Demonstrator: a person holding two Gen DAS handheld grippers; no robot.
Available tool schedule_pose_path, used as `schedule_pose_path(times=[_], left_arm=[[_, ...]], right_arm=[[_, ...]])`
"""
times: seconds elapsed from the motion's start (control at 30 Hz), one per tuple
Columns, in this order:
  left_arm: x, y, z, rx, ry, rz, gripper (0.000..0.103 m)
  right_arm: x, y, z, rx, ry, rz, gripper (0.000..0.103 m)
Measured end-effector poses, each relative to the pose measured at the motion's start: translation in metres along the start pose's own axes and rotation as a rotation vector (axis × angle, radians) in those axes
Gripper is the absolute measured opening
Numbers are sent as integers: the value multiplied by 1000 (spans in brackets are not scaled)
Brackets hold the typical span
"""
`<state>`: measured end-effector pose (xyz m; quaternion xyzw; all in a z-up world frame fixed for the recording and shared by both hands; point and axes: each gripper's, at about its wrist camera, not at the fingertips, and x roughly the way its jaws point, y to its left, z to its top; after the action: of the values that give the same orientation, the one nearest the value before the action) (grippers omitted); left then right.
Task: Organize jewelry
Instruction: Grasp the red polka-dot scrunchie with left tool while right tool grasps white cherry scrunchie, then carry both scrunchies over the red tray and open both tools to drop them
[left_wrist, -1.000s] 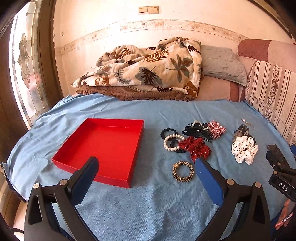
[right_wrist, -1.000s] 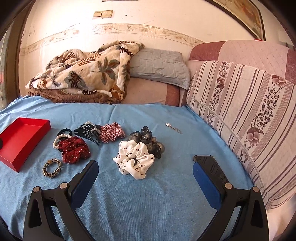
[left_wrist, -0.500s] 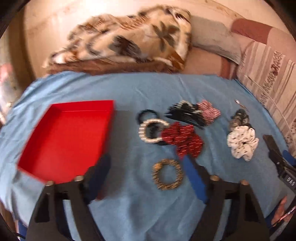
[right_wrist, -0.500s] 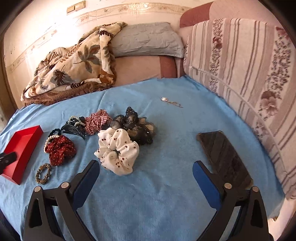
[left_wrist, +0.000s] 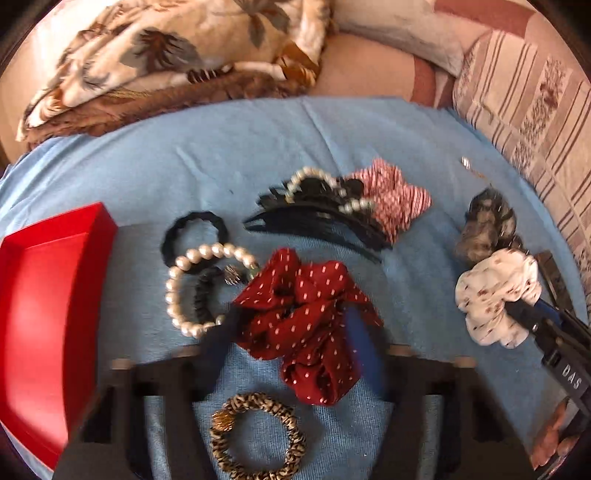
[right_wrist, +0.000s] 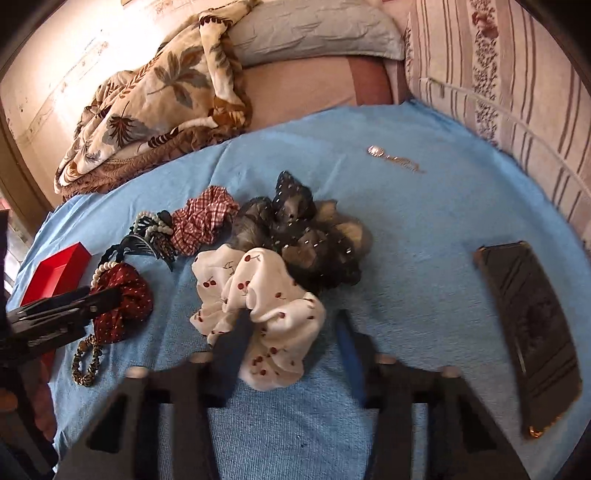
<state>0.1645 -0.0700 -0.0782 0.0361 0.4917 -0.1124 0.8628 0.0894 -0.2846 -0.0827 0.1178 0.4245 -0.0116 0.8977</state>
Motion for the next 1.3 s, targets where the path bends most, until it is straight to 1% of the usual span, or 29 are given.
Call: schedule_pose_path(times=[0.03, 0.07, 0.13, 0.2, 0.37, 0.43, 0.53, 0.6, 0.67, 0.7, 0.8, 0.87, 0.9, 0.97, 1.03, 1.1, 1.2, 1.3], left_arm=[[3, 0, 0, 0, 21, -4, 8], [1, 0, -1, -12, 20, -23, 8], [-11, 3, -2, -31, -10, -40, 8], [-32, 5, -4, -47, -44, -80, 8], [-80, 18, -10, -78, -116, -146, 8], [-100, 31, -12, -99, -140, -167, 8], [-119, 62, -12, -141, -166, -166, 8], [-126, 86, -13, -176, -174, -138, 8], [-129, 116, -14, -213, -183, -73, 8], [-129, 134, -14, -235, -181, -27, 9], [-122, 181, -12, -291, -164, 56, 9], [-115, 212, -10, -332, -149, 95, 9], [-109, 229, -8, -353, -141, 117, 9], [-100, 254, -6, -385, -128, 148, 9], [-90, 278, -4, -410, -115, 160, 9], [-78, 298, -1, -433, -96, 183, 9], [-66, 317, 0, -445, -82, 210, 10], [-58, 331, 3, -455, -81, 223, 13]], right_arm=[[2, 0, -1, 1, 11, 17, 12], [1, 0, -1, 3, 13, 24, 12], [-5, 1, -3, 5, 0, 25, 11], [-16, 2, -5, 4, -13, 29, 10], [-46, 5, -9, 2, -41, 41, 10], [-58, 9, -9, 3, -50, 59, 10], [-72, 28, -5, -21, -62, 113, 10], [-76, 48, 0, -52, -63, 159, 10], [-73, 78, 6, -87, -44, 231, 10], [-70, 91, 9, -102, -34, 261, 10], [-52, 149, 21, -151, 12, 380, 10], [-38, 182, 27, -177, 30, 428, 10], [-28, 206, 33, -203, 37, 455, 10], [-12, 239, 37, -241, 48, 475, 10], [9, 276, 41, -278, 81, 502, 10], [32, 306, 42, -311, 104, 501, 10], [65, 337, 40, -336, 142, 494, 10], [90, 354, 37, -344, 175, 487, 10]])
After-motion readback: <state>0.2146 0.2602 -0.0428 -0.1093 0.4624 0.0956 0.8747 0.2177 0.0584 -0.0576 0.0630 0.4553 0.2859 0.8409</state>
